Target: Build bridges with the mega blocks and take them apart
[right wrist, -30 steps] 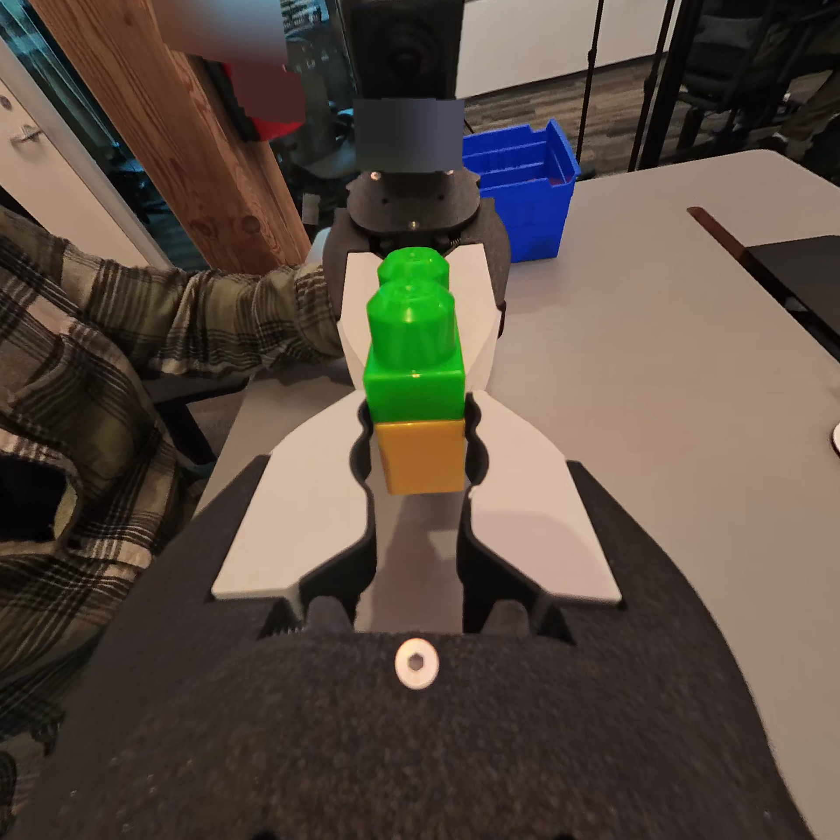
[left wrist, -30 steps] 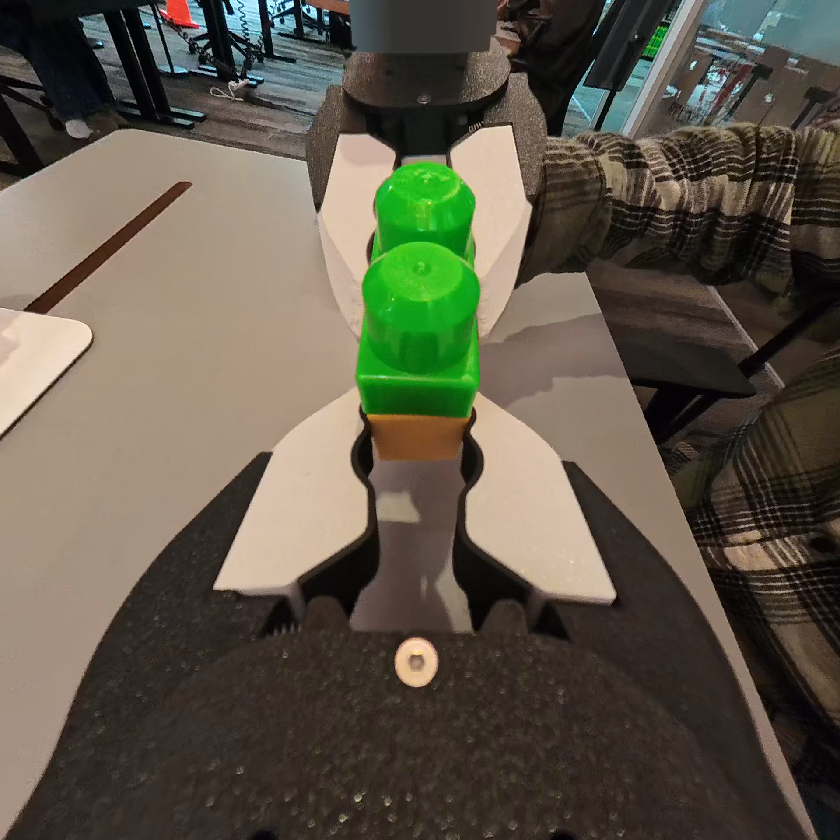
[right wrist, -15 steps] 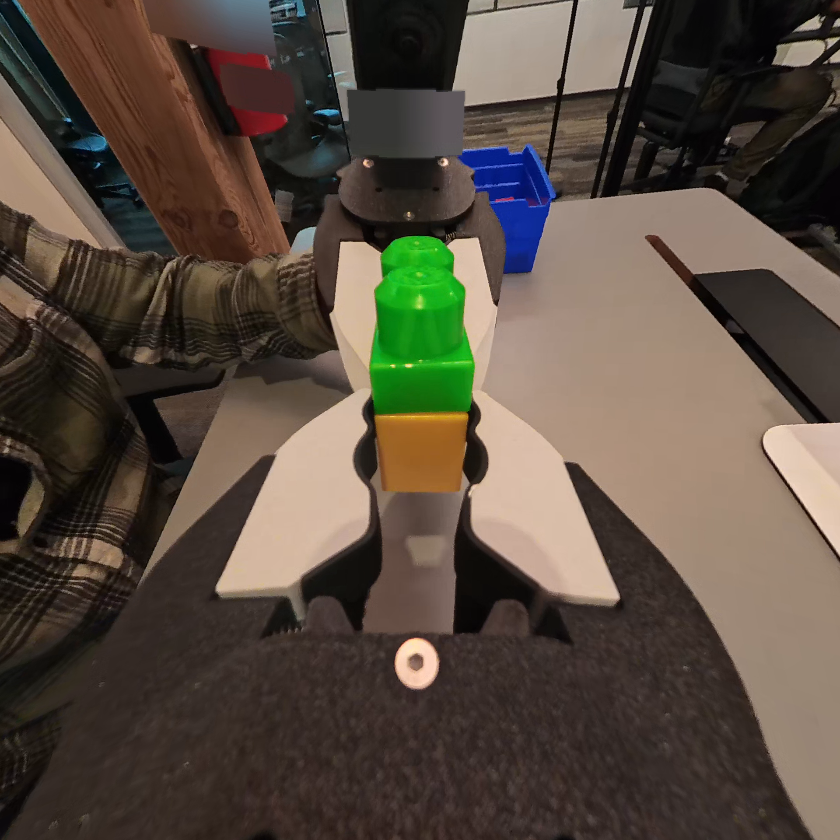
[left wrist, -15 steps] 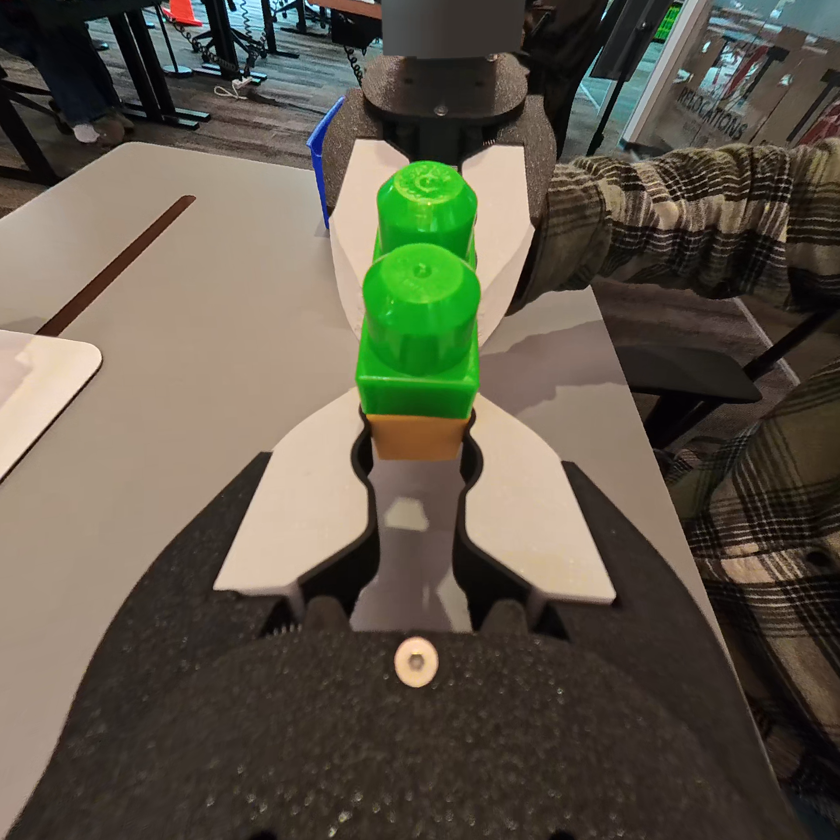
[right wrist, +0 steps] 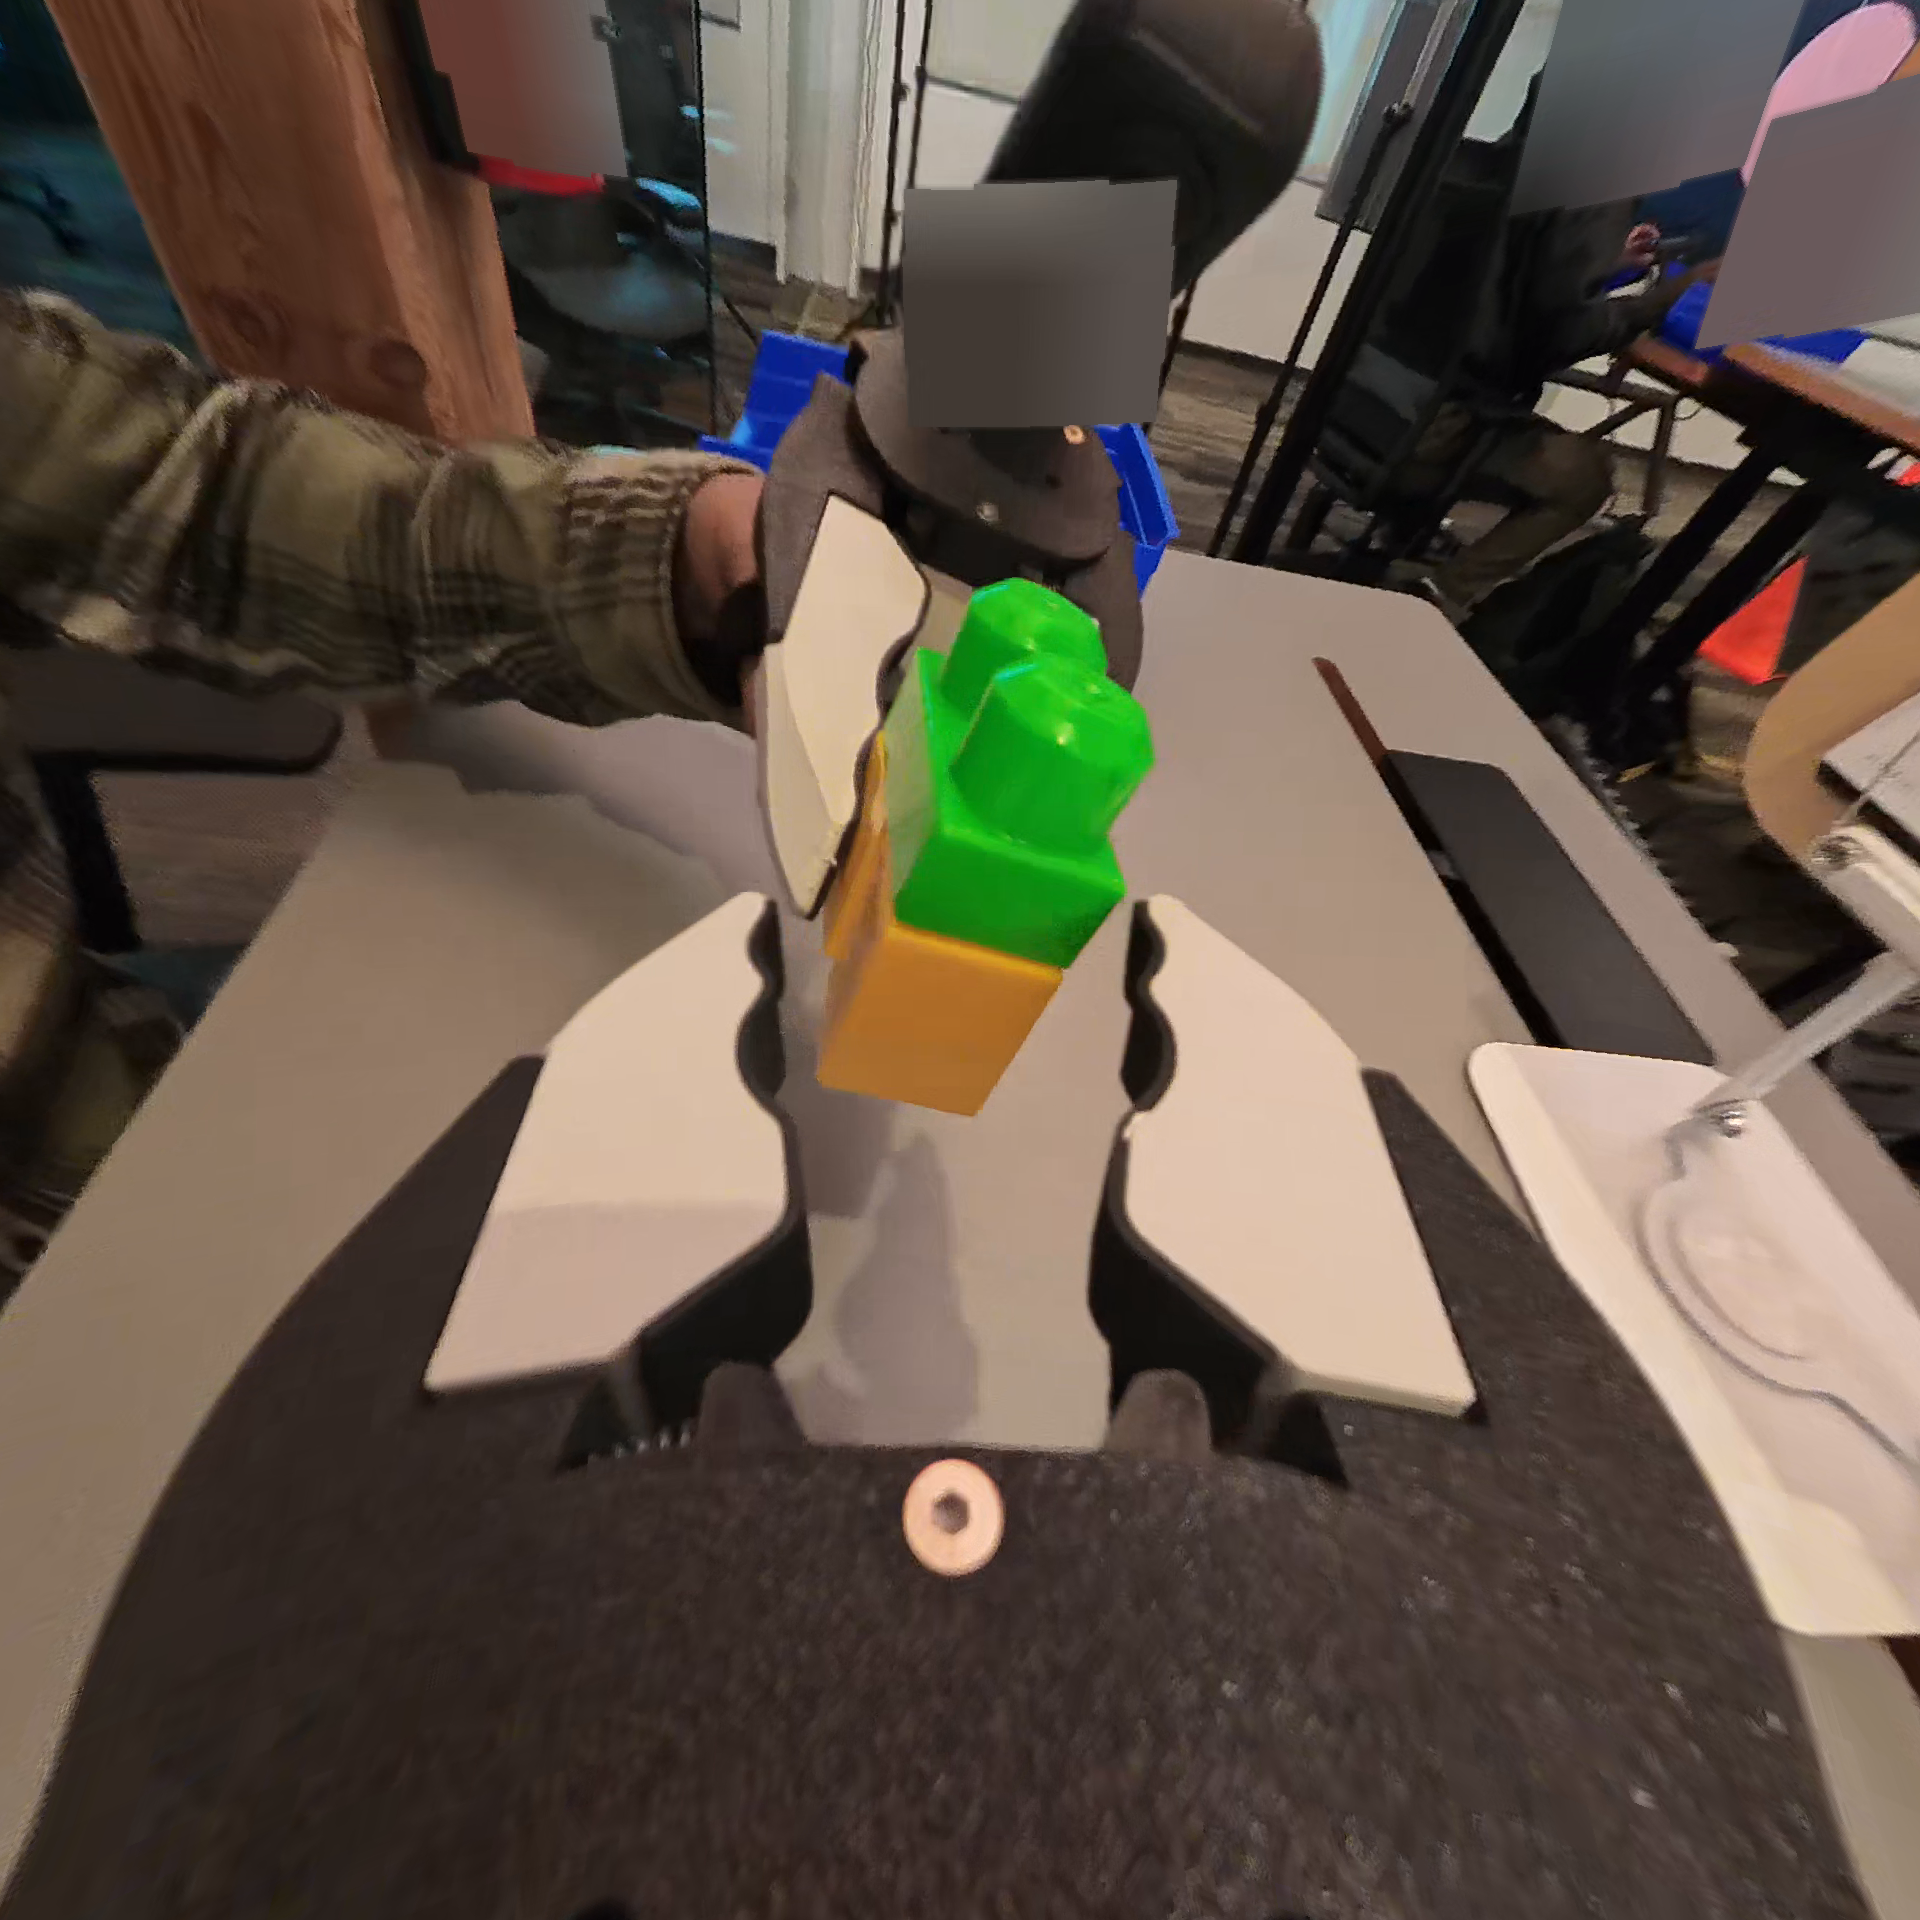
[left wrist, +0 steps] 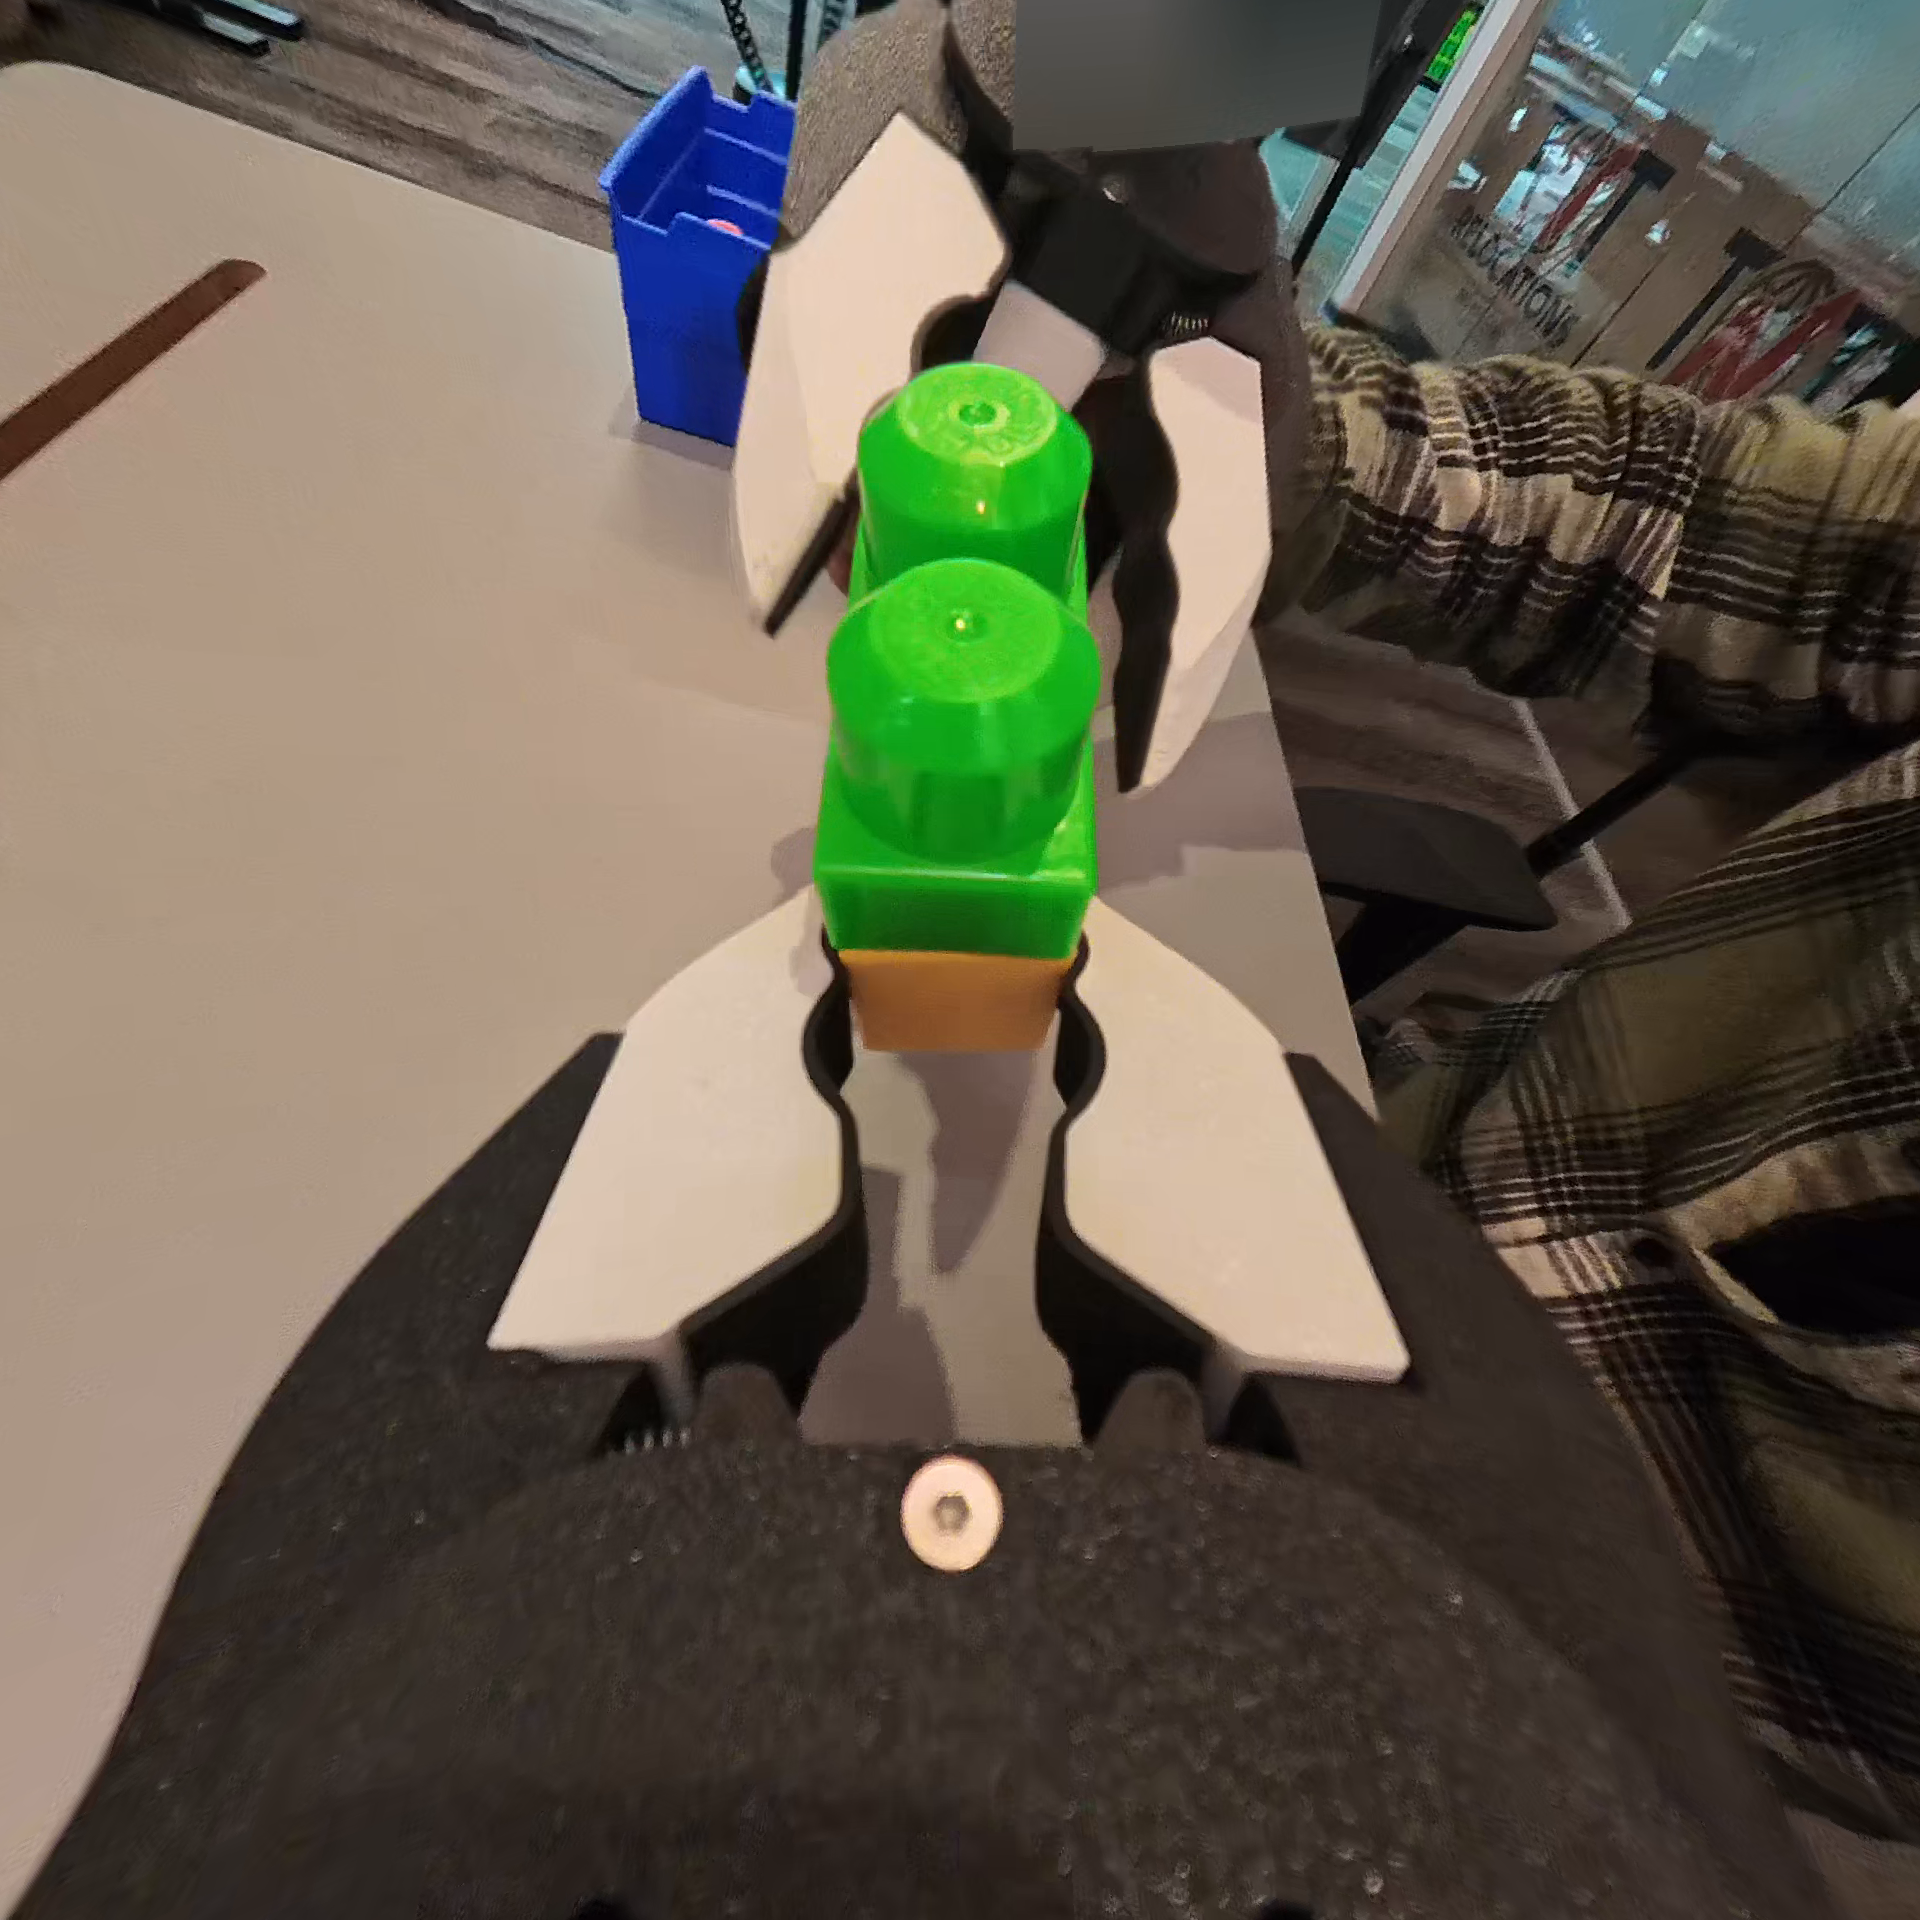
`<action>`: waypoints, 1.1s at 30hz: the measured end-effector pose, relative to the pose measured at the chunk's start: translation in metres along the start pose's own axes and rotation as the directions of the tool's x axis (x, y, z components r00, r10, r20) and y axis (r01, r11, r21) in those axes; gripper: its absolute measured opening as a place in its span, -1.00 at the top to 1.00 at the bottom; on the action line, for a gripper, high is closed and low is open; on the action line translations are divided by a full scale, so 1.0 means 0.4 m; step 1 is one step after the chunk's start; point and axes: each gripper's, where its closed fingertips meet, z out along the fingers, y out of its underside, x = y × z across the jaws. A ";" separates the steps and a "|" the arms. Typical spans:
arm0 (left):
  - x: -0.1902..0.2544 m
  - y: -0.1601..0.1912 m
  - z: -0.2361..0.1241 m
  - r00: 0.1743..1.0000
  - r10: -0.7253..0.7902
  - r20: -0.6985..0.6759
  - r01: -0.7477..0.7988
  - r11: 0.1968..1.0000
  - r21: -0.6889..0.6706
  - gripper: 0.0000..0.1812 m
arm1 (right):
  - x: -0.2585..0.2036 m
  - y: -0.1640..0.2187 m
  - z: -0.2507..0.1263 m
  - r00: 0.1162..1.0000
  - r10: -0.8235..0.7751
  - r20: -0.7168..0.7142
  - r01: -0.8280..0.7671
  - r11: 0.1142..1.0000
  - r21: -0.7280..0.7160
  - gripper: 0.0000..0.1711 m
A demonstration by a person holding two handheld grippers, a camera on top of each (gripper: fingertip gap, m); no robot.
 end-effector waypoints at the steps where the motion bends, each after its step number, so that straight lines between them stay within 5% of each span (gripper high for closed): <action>1: 0.001 -0.001 0.001 1.000 -0.014 -0.013 0.014 1.000 0.009 0.61 | 0.003 0.001 -0.005 1.000 -0.021 -0.016 0.020 1.000 -0.013 0.17; 5: 0.008 -0.005 -0.002 0.997 -0.058 -0.060 0.060 0.998 0.029 0.61 | 0.009 0.019 -0.021 0.990 -0.126 -0.065 0.119 0.988 -0.102 -0.10; 14: 0.034 -0.008 -0.014 0.961 -0.185 -0.206 0.198 0.979 0.044 0.60 | 0.021 0.004 -0.047 0.930 -0.342 -0.134 0.322 0.935 -0.150 -0.32; 33: 0.042 0.021 0.000 0.912 -0.290 -0.290 0.297 0.955 -0.021 0.60 | -0.008 0.013 0.016 0.860 -0.510 0.009 0.496 0.834 -0.241 -0.17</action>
